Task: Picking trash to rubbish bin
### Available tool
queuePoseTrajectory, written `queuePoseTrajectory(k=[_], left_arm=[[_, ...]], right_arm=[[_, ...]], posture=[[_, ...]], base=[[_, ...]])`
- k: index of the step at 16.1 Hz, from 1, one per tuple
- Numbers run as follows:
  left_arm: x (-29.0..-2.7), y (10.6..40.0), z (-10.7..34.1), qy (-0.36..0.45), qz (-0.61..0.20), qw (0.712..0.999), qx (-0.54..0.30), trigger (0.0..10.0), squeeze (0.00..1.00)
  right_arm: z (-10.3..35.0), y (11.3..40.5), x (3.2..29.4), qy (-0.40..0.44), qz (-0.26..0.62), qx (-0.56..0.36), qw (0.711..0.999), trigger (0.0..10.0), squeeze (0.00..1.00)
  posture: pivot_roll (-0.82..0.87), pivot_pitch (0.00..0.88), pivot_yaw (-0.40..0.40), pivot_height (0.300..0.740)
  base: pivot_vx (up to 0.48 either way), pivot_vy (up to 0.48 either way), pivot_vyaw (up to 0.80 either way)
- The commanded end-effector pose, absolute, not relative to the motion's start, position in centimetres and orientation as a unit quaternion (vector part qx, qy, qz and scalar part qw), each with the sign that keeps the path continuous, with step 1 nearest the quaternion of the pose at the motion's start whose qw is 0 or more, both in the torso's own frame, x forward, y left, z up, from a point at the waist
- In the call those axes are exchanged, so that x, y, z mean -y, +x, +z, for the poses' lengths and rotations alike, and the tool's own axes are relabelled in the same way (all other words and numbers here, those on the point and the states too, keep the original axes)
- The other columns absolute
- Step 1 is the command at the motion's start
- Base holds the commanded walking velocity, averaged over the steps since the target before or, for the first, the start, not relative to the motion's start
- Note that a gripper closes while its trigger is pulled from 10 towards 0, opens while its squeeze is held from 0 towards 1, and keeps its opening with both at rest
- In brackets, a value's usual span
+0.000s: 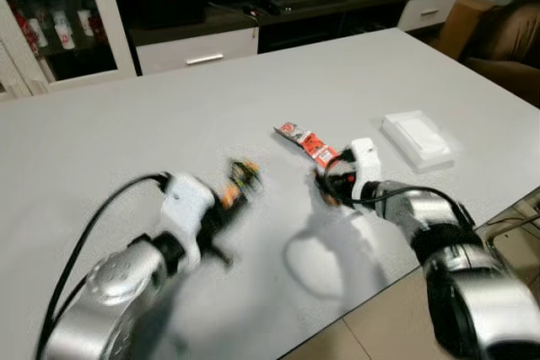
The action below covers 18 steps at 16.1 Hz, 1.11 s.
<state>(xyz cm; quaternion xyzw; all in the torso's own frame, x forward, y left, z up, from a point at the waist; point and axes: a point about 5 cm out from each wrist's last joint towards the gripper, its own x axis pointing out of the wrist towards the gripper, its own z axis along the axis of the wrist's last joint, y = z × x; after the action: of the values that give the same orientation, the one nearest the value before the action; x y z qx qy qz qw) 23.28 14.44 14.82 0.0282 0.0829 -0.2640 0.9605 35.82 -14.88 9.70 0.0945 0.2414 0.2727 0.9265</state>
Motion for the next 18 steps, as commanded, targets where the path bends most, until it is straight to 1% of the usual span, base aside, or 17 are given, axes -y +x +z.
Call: queuePoseTrajectory(k=[1,2,3,4,5,6,7,8,9,10,12,14,18], left_arm=[[-15.2,23.6,14.3,0.004,-0.220,0.970,-0.104,10.0,0.00],[-14.9,23.4,14.1,-0.008,-0.226,0.968,-0.110,10.0,0.00],[-14.3,22.9,13.8,-0.014,-0.243,0.963,-0.116,10.0,0.00],[-14.1,22.8,13.7,0.022,-0.246,0.964,-0.096,10.0,0.00],[-14.6,23.2,13.6,0.029,-0.200,0.976,-0.082,10.0,0.00],[-14.9,23.5,13.5,0.030,-0.169,0.982,-0.074,10.0,0.00],[-15.0,23.6,13.5,0.029,-0.159,0.984,-0.073,10.0,0.00],[-14.9,23.7,13.5,0.031,-0.149,0.986,-0.069,10.0,0.00],[-14.8,23.5,13.8,0.054,-0.154,0.985,-0.057,10.0,0.00],[-14.8,23.4,13.8,0.058,-0.155,0.985,-0.055,10.0,0.00],[-14.8,23.3,13.8,0.070,-0.156,0.984,-0.044,10.0,0.00],[-14.8,23.3,14.1,0.084,-0.155,0.984,-0.032,10.0,0.00],[-14.8,23.3,14.2,0.088,-0.162,0.982,-0.029,10.0,0.00]], right_arm=[[12.3,35.9,15.2,0.122,0.273,-0.183,0.937,0.0,0.00],[13.1,35.1,15.4,0.115,0.273,-0.159,0.942,0.0,0.00],[14.0,33.5,15.6,0.106,0.269,-0.132,0.948,0.0,0.00],[14.6,31.7,15.7,0.068,0.247,-0.088,0.963,0.0,0.00],[15.2,30.6,15.7,0.051,0.222,-0.048,0.973,1.9,0.00],[15.4,29.3,15.5,0.035,0.208,-0.013,0.977,10.0,0.00],[15.2,28.8,15.5,0.025,0.200,-0.009,0.979,10.0,0.00],[14.7,27.8,15.6,0.019,0.174,-0.014,0.984,10.0,0.00],[14.8,26.4,15.4,-0.017,0.166,-0.005,0.986,10.0,0.00],[14.6,25.9,15.0,-0.012,0.162,-0.013,0.987,10.0,0.00],[13.7,25.4,14.4,0.004,0.140,-0.024,0.990,10.0,0.00],[13.4,25.0,14.4,0.020,0.112,-0.027,0.993,10.0,0.00],[13.0,24.3,14.4,0.018,0.080,-0.033,0.996,10.0,0.00]], posture=[[-0.02,0.000,-0.067,0.740],[-0.02,0.000,-0.068,0.740],[-0.03,0.000,-0.066,0.740],[-0.04,0.000,-0.063,0.740],[-0.05,0.000,-0.060,0.740],[-0.05,0.000,-0.060,0.740],[-0.05,0.000,-0.061,0.740],[-0.05,0.000,-0.066,0.740],[-0.05,0.000,-0.072,0.740],[-0.05,0.000,-0.075,0.740],[-0.05,0.000,-0.085,0.740],[-0.04,0.000,-0.087,0.740],[-0.05,0.000,-0.083,0.740]], base=[[0.000,0.000,0.00],[0.000,0.000,0.00],[0.000,0.000,0.00],[0.000,0.000,0.00],[0.000,0.000,0.00],[0.000,0.000,0.00],[0.000,0.000,0.00],[0.000,0.000,0.00],[0.000,0.000,0.00],[0.000,0.000,0.00],[0.000,0.000,-0.78],[0.000,0.000,-0.79],[0.000,0.000,-0.78]])
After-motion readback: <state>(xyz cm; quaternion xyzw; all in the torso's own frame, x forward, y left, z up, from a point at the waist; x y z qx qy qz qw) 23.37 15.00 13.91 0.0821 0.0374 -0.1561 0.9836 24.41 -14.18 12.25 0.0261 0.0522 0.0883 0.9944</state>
